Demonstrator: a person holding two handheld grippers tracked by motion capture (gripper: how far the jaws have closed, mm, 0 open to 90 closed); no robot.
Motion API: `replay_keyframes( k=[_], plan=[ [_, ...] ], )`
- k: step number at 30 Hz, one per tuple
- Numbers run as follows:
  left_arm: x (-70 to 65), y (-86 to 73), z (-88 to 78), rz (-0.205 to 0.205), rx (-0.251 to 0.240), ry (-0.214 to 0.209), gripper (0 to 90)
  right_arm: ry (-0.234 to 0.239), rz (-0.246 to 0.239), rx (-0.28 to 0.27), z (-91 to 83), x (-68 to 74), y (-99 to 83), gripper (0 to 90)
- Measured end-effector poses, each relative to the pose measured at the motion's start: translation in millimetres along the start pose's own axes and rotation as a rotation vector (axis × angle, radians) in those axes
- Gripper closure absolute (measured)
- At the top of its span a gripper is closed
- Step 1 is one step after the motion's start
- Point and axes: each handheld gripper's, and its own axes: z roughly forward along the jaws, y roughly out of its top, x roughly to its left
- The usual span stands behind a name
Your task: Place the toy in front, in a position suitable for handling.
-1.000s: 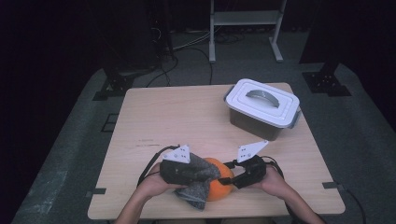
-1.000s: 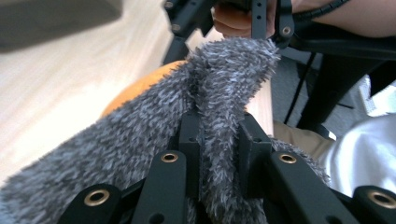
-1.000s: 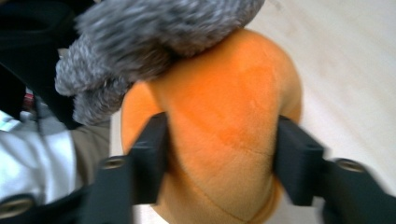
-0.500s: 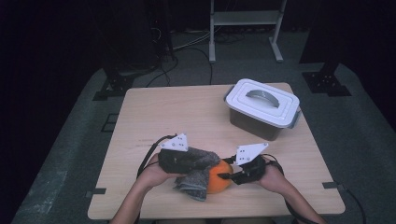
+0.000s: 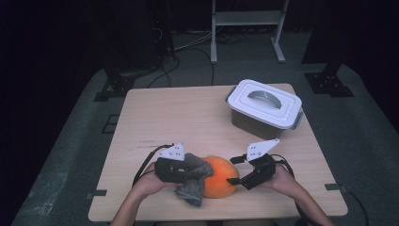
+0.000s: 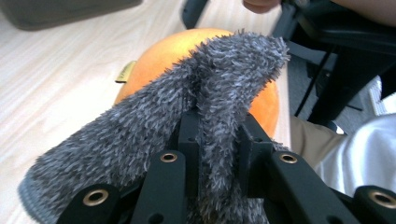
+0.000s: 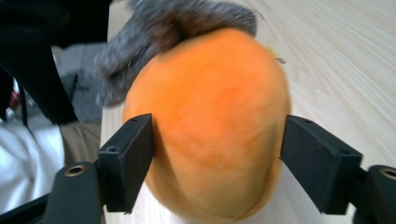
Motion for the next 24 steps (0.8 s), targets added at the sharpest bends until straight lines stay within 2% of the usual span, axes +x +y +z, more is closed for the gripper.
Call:
replay_keyframes(
  k=[2, 6, 8, 10, 13, 17, 19, 21, 24],
  plan=[
    [-2.6, 0.1, 0.4, 0.008, 0.009, -0.013, 74.5, 0.010, 0.012, 0.009, 1.2, -1.7, 0.0, 21.4],
    [-7.3, -0.5, 3.0, 0.019, 0.016, -0.046, 74.5, 0.065, 0.042, 0.052, 13.6, -1.1, -3.7, 16.2],
    [-8.3, 1.1, 4.0, 0.025, 0.017, -0.041, 74.5, 0.075, 0.054, 0.074, 20.2, -0.7, -4.5, 16.4],
    [-7.8, 4.0, 3.4, 0.030, 0.012, -0.034, 74.5, 0.072, 0.024, 0.084, 19.5, 0.3, -2.4, 28.1],
    [-7.1, 12.6, 1.1, 0.042, 0.000, -0.023, 74.6, 0.028, -0.067, 0.081, 14.9, 4.7, 3.2, 41.2],
    [-5.7, 28.3, -5.0, 0.060, -0.036, 0.005, 74.5, -0.022, -0.129, 0.033, 13.6, 8.7, 9.0, 45.2],
    [-3.8, 33.5, -5.9, 0.065, -0.044, 0.017, 74.5, -0.034, -0.150, 0.028, 14.1, 10.0, 12.2, 45.3],
    [-2.0, 34.2, -4.2, 0.062, -0.037, 0.018, 74.5, -0.047, -0.171, 0.034, 14.7, 10.8, 13.6, 45.3],
    [0.3, 27.6, -0.4, 0.055, -0.009, 0.032, 74.5, -0.048, -0.177, 0.048, 14.4, 9.0, 9.8, 45.5]
  ],
)
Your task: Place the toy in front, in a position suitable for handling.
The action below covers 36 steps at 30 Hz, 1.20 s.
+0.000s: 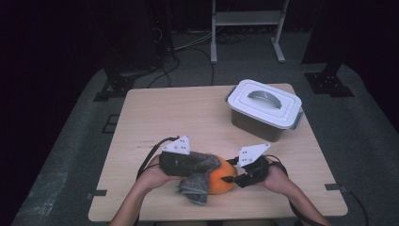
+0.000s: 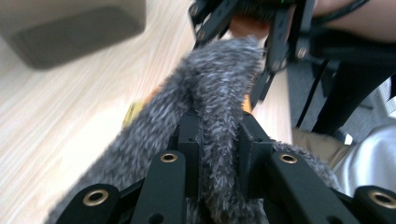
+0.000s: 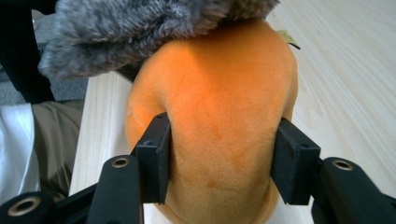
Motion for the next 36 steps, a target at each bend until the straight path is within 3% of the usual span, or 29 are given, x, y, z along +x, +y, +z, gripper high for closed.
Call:
replay_keyframes(
  k=[3, 11, 16, 20, 23, 25, 29, 32, 36],
  plan=[
    [3.2, -11.6, -0.6, -0.028, -0.003, 0.007, 74.5, 0.009, 0.014, -0.003, -2.0, -2.1, -8.2, 45.8],
    [12.4, -37.7, -10.7, -0.090, 0.019, 0.047, 74.3, 0.016, -0.025, 0.024, -5.8, 3.1, -12.1, 45.0],
    [9.3, -26.6, -12.9, -0.070, -0.021, 0.036, 74.5, 0.006, -0.074, 0.049, -3.8, 7.5, -5.5, 44.4],
    [5.0, -9.8, -11.5, -0.035, -0.051, 0.017, 74.4, 0.007, -0.082, 0.048, -2.3, 10.4, -3.3, 43.6],
    [0.8, -0.3, -5.6, -0.005, -0.034, 0.008, 74.4, 0.008, -0.094, 0.046, -0.7, 12.2, -1.1, 40.9],
    [0.3, -1.5, -1.7, -0.004, -0.014, -0.010, 74.4, 0.005, -0.078, 0.057, -0.3, 12.2, -1.6, 35.3],
    [-2.9, -12.0, 2.2, -0.018, -0.007, -0.043, 74.4, 0.027, 0.007, 0.057, -3.4, 9.0, -6.1, 24.9],
    [-8.7, -18.3, -0.9, -0.013, 0.005, -0.065, 74.4, 0.058, 0.067, 0.046, -6.1, 6.5, -8.8, 22.1],
    [-17.5, -24.0, -3.4, -0.005, 0.020, -0.094, 74.4, 0.090, 0.095, 0.048, -5.2, 7.8, -10.4, 19.9]
  ],
)
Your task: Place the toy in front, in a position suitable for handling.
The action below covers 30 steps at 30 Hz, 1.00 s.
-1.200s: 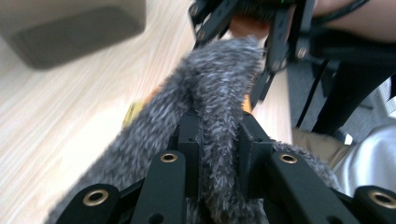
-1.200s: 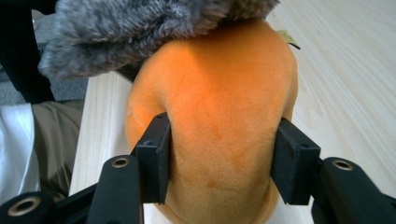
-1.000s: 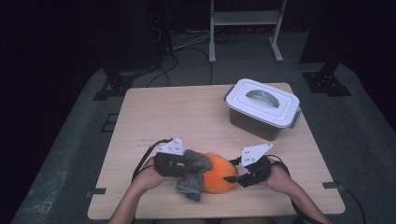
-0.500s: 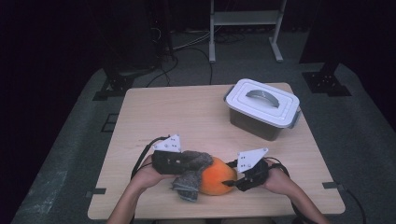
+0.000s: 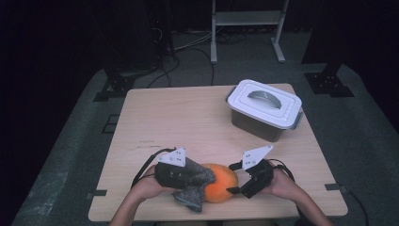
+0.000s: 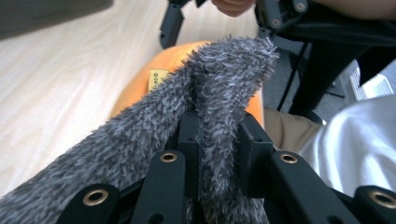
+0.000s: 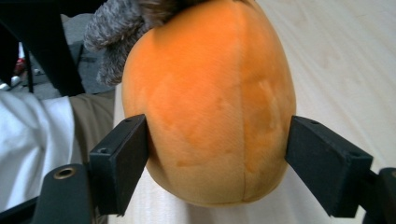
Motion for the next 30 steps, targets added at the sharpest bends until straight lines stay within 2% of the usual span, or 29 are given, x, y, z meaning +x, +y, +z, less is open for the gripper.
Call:
replay_keyframes(
  k=[3, 5, 8, 13, 16, 19, 20, 23, 26, 30],
  plan=[
    [-3.0, -0.4, 1.5, 0.003, 0.003, -0.003, 74.4, 0.010, 0.014, 0.005, 7.4, 1.7, 0.7, 19.7],
    [-3.5, 0.5, 1.9, 0.003, 0.003, -0.003, 74.4, 0.003, -0.004, 0.009, 10.6, 2.7, 1.9, 31.5],
    [-1.4, 4.7, -1.5, 0.000, -0.015, -0.003, 74.4, -0.026, -0.071, -0.002, 6.3, 2.4, 5.2, 43.4],
    [1.4, 22.6, -8.9, 0.029, -0.036, 0.045, 74.4, -0.047, -0.135, -0.016, 5.4, -0.8, 13.7, 44.9],
    [4.5, 26.6, -7.8, 0.038, -0.011, 0.082, 74.3, -0.051, -0.149, -0.011, 7.6, -1.9, 15.1, 44.1],
    [9.4, 18.5, -5.2, 0.022, 0.004, 0.109, 74.4, -0.062, -0.090, -0.026, 5.8, -8.0, 9.2, 33.9],
    [10.5, 14.7, -4.6, 0.011, -0.008, 0.106, 74.4, -0.053, -0.058, -0.034, 4.8, -9.5, 6.9, 30.4],
    [10.1, 8.1, -3.8, -0.002, -0.022, 0.098, 74.5, -0.057, -0.012, -0.041, -0.7, -6.2, 5.4, 26.8],
    [7.3, 10.4, -1.6, 0.009, -0.016, 0.099, 74.4, -0.056, 0.025, -0.039, -1.7, -0.5, 7.7, 24.9],
    [2.7, 16.0, 5.9, 0.024, -0.010, 0.079, 74.4, -0.067, 0.059, -0.013, 12.1, 3.3, 11.1, 18.3]
  ],
)
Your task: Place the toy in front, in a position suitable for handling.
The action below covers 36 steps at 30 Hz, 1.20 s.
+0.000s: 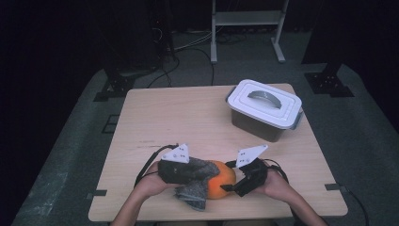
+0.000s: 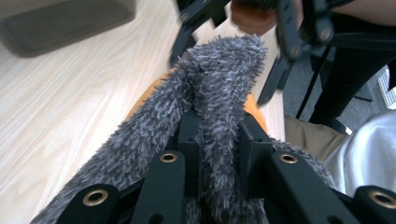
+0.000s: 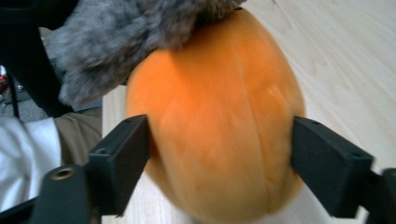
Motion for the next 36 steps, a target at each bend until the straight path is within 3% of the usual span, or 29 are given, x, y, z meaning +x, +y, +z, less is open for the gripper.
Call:
replay_keyframes(
  k=[3, 8, 11, 17, 24, 28, 30, 34, 36],
  plan=[
    [0.3, 1.8, 1.0, 0.007, 0.003, -0.002, 74.4, -0.003, 0.021, 0.004, 8.6, -0.8, -1.7, 23.1],
    [5.3, 3.8, -6.3, 0.006, -0.003, 0.006, 74.4, -0.006, -0.045, -0.022, 1.1, -4.0, -6.8, 40.0],
    [6.0, 2.5, -11.2, 0.009, 0.015, 0.030, 74.4, -0.009, -0.061, -0.020, -1.1, -6.0, -7.1, 41.3],
    [10.7, -10.7, -20.7, -0.013, 0.039, 0.063, 74.3, -0.002, -0.042, -0.028, -3.5, -10.7, -10.1, 41.3],
    [19.1, -21.4, -26.4, -0.055, 0.028, 0.060, 74.0, -0.022, -0.079, -0.023, -1.2, -6.6, -6.6, 40.0],
    [19.7, -12.3, -27.2, -0.065, -0.020, 0.046, 74.1, -0.024, -0.101, -0.016, 0.1, -4.8, -4.8, 40.0],
    [16.6, -1.1, -23.5, -0.035, -0.030, 0.038, 74.1, -0.025, -0.126, -0.010, 1.5, -3.4, -3.5, 39.9],
    [10.5, 17.1, -11.2, 0.013, -0.011, 0.013, 74.0, -0.039, -0.162, 0.002, 4.7, 2.7, 0.6, 39.6],
    [9.8, 17.6, -5.2, 0.013, 0.008, 0.007, 74.0, -0.041, -0.162, 0.005, 4.4, 2.7, 0.2, 39.2]
  ],
)
